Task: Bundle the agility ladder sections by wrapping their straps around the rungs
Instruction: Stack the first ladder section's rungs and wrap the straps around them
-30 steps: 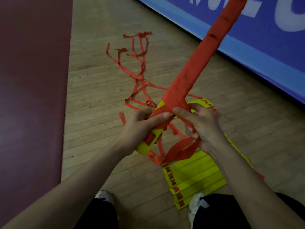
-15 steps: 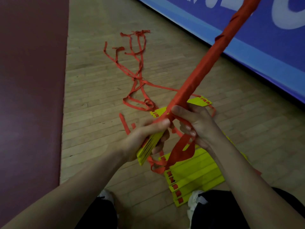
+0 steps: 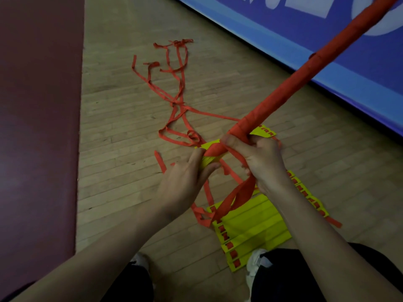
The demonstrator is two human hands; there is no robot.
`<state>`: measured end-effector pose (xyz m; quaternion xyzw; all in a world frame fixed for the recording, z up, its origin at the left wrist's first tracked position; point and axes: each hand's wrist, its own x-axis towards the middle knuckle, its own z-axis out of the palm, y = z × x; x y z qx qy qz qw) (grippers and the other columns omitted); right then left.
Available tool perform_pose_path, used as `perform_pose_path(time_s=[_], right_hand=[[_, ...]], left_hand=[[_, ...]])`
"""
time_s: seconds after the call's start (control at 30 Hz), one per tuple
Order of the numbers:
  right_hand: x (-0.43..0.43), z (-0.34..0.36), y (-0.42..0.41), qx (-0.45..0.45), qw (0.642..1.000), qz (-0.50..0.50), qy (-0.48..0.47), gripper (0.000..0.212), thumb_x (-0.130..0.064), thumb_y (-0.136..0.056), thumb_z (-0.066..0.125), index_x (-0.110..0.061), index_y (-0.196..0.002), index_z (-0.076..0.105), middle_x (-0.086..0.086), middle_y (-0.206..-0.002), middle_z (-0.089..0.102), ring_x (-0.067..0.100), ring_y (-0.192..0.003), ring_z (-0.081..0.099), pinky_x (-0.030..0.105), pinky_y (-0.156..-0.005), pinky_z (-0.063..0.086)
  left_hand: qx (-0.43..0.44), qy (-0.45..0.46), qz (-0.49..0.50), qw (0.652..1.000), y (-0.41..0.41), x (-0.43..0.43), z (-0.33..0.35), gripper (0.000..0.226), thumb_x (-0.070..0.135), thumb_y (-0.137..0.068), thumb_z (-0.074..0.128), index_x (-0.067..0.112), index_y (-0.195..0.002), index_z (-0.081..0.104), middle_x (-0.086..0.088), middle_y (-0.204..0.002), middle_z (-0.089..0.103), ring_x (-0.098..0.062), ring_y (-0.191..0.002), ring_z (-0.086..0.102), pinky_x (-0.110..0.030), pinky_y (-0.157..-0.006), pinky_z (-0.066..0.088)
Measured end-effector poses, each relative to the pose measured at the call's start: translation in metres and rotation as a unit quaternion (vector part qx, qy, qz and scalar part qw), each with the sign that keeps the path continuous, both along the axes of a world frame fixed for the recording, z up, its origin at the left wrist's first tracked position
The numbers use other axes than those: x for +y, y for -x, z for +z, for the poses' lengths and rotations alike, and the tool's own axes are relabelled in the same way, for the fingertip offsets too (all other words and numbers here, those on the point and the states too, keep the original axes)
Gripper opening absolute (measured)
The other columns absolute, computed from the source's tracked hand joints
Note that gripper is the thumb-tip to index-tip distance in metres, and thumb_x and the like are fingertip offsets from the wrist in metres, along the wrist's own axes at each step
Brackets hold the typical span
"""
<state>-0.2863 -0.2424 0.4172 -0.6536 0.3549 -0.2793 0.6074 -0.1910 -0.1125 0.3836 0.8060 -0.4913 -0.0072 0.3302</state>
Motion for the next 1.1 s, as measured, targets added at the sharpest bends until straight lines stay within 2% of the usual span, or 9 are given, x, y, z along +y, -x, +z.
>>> perform_pose_path(time_s=[0.2,0.37,0.43,0.57,0.73,0.8,0.97,1.03,1.1], right_hand=[[-0.003,0.0,0.001,-0.042,0.998,0.007,-0.056,0.026,-0.033,-0.077,0.075,-0.016,-0.095,0.068,-0.014,-0.042,0.044,0.002,-0.036,0.036,0.016,-0.032,0.028],[-0.003,-0.004,0.002,-0.05,0.995,0.003,-0.086,0.032,-0.035,-0.07,0.077,-0.013,-0.088,0.064,-0.011,-0.043,0.049,0.002,-0.034,0.037,0.016,-0.03,0.026],[0.0,-0.005,0.001,-0.056,0.993,0.017,-0.105,0.036,-0.036,-0.066,0.076,-0.015,-0.092,0.061,-0.012,-0.042,0.044,0.001,-0.034,0.035,0.016,-0.029,0.024],[0.003,-0.004,-0.001,-0.064,0.988,0.04,-0.131,0.051,-0.038,-0.058,0.075,-0.017,-0.102,0.061,-0.012,-0.044,0.042,0.001,-0.033,0.033,0.014,-0.029,0.021],[0.002,-0.001,0.0,-0.107,0.975,0.087,-0.171,0.049,-0.035,-0.055,0.075,-0.016,-0.095,0.055,-0.006,-0.049,0.043,0.002,-0.028,0.027,0.012,-0.028,0.018],[0.001,0.001,0.002,-0.13,0.966,0.128,-0.184,0.042,-0.031,-0.057,0.072,-0.013,-0.09,0.052,-0.009,-0.044,0.045,0.001,-0.026,0.027,0.011,-0.028,0.015],[0.001,0.006,0.006,-0.175,0.941,0.232,-0.171,0.027,-0.04,-0.049,0.084,-0.021,-0.062,0.069,-0.008,-0.041,0.044,0.001,-0.023,0.028,0.009,-0.029,0.015],[0.002,0.006,0.006,-0.15,0.956,0.215,-0.131,0.02,-0.031,-0.056,0.087,-0.022,-0.058,0.069,-0.008,-0.042,0.042,0.001,-0.025,0.027,0.011,-0.029,0.014],[0.001,0.005,0.005,-0.129,0.968,0.178,-0.117,0.02,-0.027,-0.062,0.084,-0.018,-0.057,0.068,-0.007,-0.044,0.042,0.003,-0.026,0.026,0.013,-0.029,0.012]], left_hand=[[0.118,0.011,0.013,0.993,-0.006,-0.002,0.005,0.064,0.072,-0.084,0.034,0.018,-0.112,0.054,-0.007,-0.07,0.065,-0.027,-0.07,0.065,-0.045,-0.064,0.051],[0.217,0.03,0.023,0.975,-0.011,0.0,0.015,0.046,0.057,-0.084,0.047,0.017,-0.103,0.057,-0.011,-0.069,0.066,-0.024,-0.056,0.064,-0.034,-0.052,0.049],[0.298,0.063,0.011,0.952,-0.01,0.0,0.019,0.045,0.05,-0.085,0.053,0.007,-0.099,0.058,-0.016,-0.072,0.066,-0.031,-0.053,0.062,-0.036,-0.046,0.048],[0.454,0.109,-0.041,0.883,-0.004,0.002,0.024,0.048,0.043,-0.084,0.055,-0.004,-0.094,0.058,-0.016,-0.074,0.063,-0.025,-0.049,0.057,-0.028,-0.044,0.045],[0.56,0.126,-0.113,0.811,-0.003,0.009,0.032,0.045,0.037,-0.089,0.052,-0.007,-0.097,0.057,-0.011,-0.067,0.058,-0.017,-0.041,0.049,-0.02,-0.037,0.038],[0.593,0.123,-0.145,0.783,-0.004,0.011,0.03,0.045,0.04,-0.089,0.058,-0.005,-0.094,0.056,-0.009,-0.064,0.058,-0.014,-0.039,0.048,-0.018,-0.036,0.038],[0.711,0.058,-0.221,0.665,0.0,0.016,0.024,0.064,0.067,-0.057,0.074,0.011,-0.086,0.064,0.001,-0.061,0.055,-0.005,-0.035,0.045,-0.013,-0.035,0.038],[0.72,0.049,-0.226,0.655,0.001,0.017,0.021,0.072,0.069,-0.054,0.075,0.009,-0.091,0.058,0.003,-0.061,0.054,-0.004,-0.034,0.045,-0.012,-0.035,0.038],[0.702,0.061,-0.226,0.672,0.002,0.015,0.021,0.073,0.063,-0.057,0.078,0.005,-0.095,0.056,0.001,-0.063,0.057,-0.006,-0.035,0.046,-0.013,-0.036,0.039]])
